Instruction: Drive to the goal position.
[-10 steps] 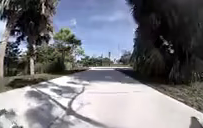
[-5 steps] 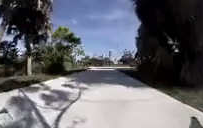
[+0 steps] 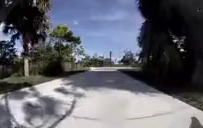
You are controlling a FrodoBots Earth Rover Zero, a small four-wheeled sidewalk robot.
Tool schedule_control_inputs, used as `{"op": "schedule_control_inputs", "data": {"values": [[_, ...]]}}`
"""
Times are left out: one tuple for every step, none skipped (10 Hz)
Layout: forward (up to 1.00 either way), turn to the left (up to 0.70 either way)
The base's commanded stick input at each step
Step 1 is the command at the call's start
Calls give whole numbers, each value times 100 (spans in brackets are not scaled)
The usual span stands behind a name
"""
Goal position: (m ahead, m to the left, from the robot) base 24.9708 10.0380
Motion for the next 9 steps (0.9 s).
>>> {"op": "schedule_control_inputs", "data": {"values": [[85,0],[85,-1],[85,-3],[85,-28],[85,-25],[85,0],[85,0],[85,0],[85,0]]}}
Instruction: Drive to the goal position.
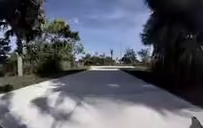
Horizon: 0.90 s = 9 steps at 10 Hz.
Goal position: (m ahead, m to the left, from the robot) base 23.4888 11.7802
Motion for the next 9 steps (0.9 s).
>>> {"op": "schedule_control_inputs", "data": {"values": [[85,0],[85,0],[85,0],[85,0],[85,0],[85,0],[85,0],[85,0],[85,0]]}}
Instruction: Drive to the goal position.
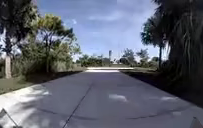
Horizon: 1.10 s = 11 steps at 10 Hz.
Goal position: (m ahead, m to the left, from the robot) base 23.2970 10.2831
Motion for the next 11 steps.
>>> {"op": "schedule_control_inputs", "data": {"values": [[85,0],[85,0],[85,0],[85,0],[85,0],[85,0],[85,0],[85,0],[85,0],[85,0],[85,0]]}}
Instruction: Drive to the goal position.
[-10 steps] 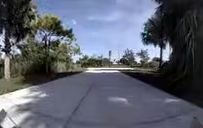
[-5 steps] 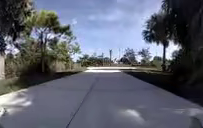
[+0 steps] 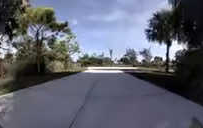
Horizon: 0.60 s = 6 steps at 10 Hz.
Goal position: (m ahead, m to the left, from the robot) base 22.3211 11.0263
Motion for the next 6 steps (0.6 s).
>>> {"op": "schedule_control_inputs", "data": {"values": [[85,0],[85,0],[85,0],[85,0],[85,0],[85,0]]}}
